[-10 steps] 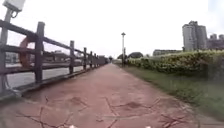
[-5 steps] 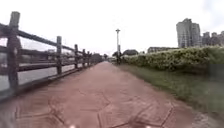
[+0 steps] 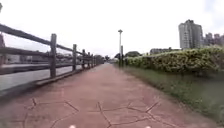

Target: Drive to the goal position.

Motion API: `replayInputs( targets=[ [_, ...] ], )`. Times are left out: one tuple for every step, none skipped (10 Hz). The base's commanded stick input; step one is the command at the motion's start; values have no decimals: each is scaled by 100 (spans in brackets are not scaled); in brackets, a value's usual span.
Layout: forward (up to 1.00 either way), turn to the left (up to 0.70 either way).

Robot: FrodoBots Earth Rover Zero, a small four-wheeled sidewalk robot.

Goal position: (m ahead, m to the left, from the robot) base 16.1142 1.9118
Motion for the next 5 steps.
replayInputs(
  targets=[
    [100, 2],
    [100, 2],
    [100, -22],
    [100, -38],
    [100, -21]
  ],
)
